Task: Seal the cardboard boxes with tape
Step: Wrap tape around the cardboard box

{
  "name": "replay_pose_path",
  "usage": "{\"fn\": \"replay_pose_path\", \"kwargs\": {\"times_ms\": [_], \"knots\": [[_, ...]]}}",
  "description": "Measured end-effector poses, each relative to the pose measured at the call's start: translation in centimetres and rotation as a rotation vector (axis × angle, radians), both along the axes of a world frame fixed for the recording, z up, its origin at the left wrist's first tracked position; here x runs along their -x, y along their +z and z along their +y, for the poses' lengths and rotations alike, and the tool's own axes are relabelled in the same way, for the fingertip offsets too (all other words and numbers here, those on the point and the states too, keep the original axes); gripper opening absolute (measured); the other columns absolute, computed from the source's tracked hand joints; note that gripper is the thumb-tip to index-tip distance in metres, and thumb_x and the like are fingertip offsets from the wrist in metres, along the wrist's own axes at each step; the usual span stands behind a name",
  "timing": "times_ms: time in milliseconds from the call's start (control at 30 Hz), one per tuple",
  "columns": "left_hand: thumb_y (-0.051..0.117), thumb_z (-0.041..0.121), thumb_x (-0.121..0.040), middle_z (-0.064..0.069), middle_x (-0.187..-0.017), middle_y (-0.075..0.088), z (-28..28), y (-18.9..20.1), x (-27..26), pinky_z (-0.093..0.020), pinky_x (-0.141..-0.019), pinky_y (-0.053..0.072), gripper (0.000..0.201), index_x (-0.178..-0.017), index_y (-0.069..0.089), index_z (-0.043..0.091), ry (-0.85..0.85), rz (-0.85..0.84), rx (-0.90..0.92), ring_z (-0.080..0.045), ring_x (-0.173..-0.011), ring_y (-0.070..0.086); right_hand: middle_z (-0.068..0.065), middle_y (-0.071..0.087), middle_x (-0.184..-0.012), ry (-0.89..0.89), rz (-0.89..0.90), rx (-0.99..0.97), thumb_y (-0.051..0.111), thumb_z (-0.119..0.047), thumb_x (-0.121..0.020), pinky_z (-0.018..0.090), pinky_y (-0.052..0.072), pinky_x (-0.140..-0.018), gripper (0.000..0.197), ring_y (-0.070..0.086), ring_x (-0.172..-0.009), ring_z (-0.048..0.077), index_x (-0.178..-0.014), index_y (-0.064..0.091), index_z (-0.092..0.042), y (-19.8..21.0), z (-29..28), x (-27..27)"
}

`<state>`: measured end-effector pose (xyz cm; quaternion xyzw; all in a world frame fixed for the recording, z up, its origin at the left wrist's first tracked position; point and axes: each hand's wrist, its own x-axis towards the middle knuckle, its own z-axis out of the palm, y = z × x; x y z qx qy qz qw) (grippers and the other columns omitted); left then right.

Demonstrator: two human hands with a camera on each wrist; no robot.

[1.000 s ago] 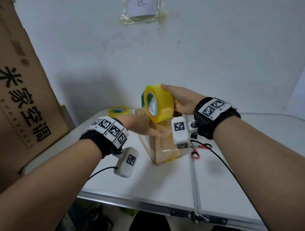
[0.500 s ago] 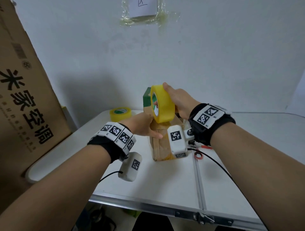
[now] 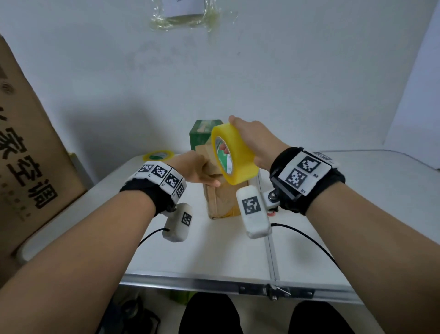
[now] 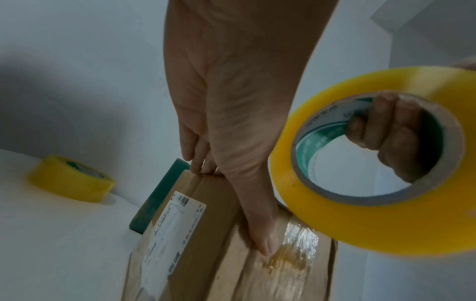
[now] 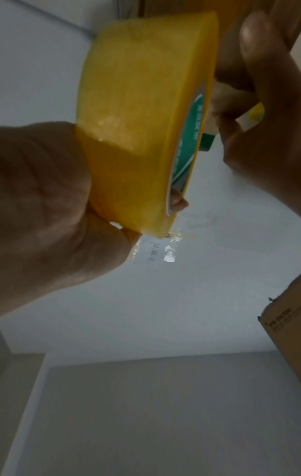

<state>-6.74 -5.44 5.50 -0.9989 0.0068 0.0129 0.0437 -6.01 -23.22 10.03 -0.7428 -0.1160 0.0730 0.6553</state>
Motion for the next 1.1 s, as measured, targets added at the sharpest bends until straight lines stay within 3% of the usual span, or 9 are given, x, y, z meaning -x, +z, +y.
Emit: {"fn": "replay_pose_path", "kwargs": {"times_ms": [67,200,333,400,533,700,800,967,1100], "knots": [[0.064,0.071,-0.073,-0.002,-0.092,0.063,-0.2,0.0,-0.4,-0.032,-0.077,0.047,0.065,-0.103,0.061,0.013,-0.002,0.013,-0.009,-0.022,-0.087,0.059,0.001,0.069,-0.062,-0.032,-0.019,0.016,0.048,-0.042,-0.1,0.016,0.053,-0.055,0.04,0.067,-0.053,0.006,-0.084,0.056,-0.007,-0.2,-0.5,0.6],[0.065,0.07,-0.074,0.0,-0.088,0.059,-0.1,0.0,-0.5,-0.029,-0.074,0.042,0.069,-0.111,0.058,0.013,-0.011,0.005,-0.019,-0.02,-0.087,0.057,0.013,0.063,-0.115,-0.084,-0.073,0.082,0.047,-0.054,-0.095,0.044,0.05,-0.097,0.058,0.061,-0.106,0.029,-0.121,0.056,-0.003,-0.6,-0.2,1.6],[0.064,0.069,-0.075,-0.004,-0.089,0.065,0.0,-0.2,-0.7,-0.028,-0.07,0.042,0.06,-0.092,0.06,0.012,0.003,-0.01,-0.035,-0.021,-0.083,0.06,0.013,0.072,-0.077,0.006,-0.003,0.029,0.043,-0.042,-0.102,0.024,0.059,-0.066,0.056,0.07,-0.062,0.017,-0.126,0.053,0.007,-0.8,-1.1,2.0],[0.065,0.07,-0.074,-0.005,-0.088,0.067,-0.3,-0.1,-0.9,-0.028,-0.067,0.043,0.061,-0.092,0.064,0.011,-0.004,-0.025,-0.03,-0.021,-0.08,0.061,0.011,0.072,-0.071,0.018,0.017,0.024,0.041,-0.04,-0.103,0.02,0.058,-0.06,0.054,0.068,-0.055,0.015,-0.121,0.055,0.009,-0.9,-1.3,2.7],[0.067,0.07,-0.071,-0.002,-0.078,0.062,-0.5,-0.1,-1.5,-0.029,-0.064,0.041,0.06,-0.089,0.065,0.012,-0.008,-0.033,-0.024,-0.021,-0.076,0.058,0.017,0.072,-0.109,-0.041,0.069,0.008,0.052,-0.065,-0.081,0.042,0.055,-0.092,0.08,0.07,-0.097,0.031,-0.126,0.056,0.001,-2.4,-0.6,2.4],[0.064,0.062,-0.081,0.0,-0.091,0.053,-1.0,-0.2,-1.7,-0.027,-0.074,0.037,0.048,-0.096,0.054,0.017,-0.03,-0.047,-0.044,-0.02,-0.084,0.049,0.016,0.073,-0.073,0.014,0.129,0.02,0.041,-0.044,-0.102,0.037,0.06,-0.078,0.056,0.07,-0.066,0.024,-0.097,0.062,0.008,-5.7,-1.5,4.3],[0.066,0.058,-0.082,0.003,-0.088,0.045,-1.4,0.1,-1.3,-0.025,-0.074,0.034,0.044,-0.093,0.042,0.023,-0.082,-0.072,-0.012,-0.017,-0.085,0.044,0.019,0.074,-0.08,0.045,0.119,0.042,0.038,-0.041,-0.104,0.042,0.056,-0.09,0.058,0.07,-0.073,0.028,-0.077,0.067,0.001,-7.0,-1.9,5.4],[0.066,0.059,-0.081,0.003,-0.09,0.051,-1.1,0.1,-1.2,-0.025,-0.071,0.034,0.043,-0.094,0.047,0.023,-0.081,-0.067,-0.008,-0.019,-0.084,0.049,0.019,0.074,-0.081,0.025,0.111,0.009,0.038,-0.04,-0.104,0.041,0.057,-0.089,0.054,0.069,-0.072,0.027,-0.087,0.066,0.003,-6.7,-2.1,5.0],[0.064,0.065,-0.079,0.003,-0.075,0.052,-1.0,0.2,-1.3,-0.026,-0.053,0.031,0.049,-0.079,0.049,0.018,-0.077,-0.066,-0.02,-0.013,-0.066,0.047,0.016,0.074,-0.077,0.027,0.141,0.048,0.039,-0.042,-0.103,0.035,0.06,-0.08,0.057,0.07,-0.066,0.024,-0.108,0.063,0.009,-8.1,-2.1,4.9]]}}
